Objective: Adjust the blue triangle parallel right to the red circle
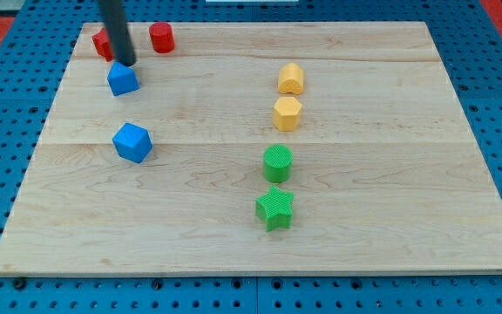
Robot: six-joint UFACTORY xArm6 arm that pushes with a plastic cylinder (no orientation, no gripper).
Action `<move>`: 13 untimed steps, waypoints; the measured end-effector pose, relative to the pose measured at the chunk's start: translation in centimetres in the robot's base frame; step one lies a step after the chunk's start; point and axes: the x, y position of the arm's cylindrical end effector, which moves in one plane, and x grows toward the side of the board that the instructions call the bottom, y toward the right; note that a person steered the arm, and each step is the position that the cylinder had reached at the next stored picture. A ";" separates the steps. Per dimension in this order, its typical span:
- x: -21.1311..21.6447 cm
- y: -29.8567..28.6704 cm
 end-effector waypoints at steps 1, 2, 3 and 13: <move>3.3 -4.7; 5.0 -1.9; 2.4 8.8; -8.4 6.2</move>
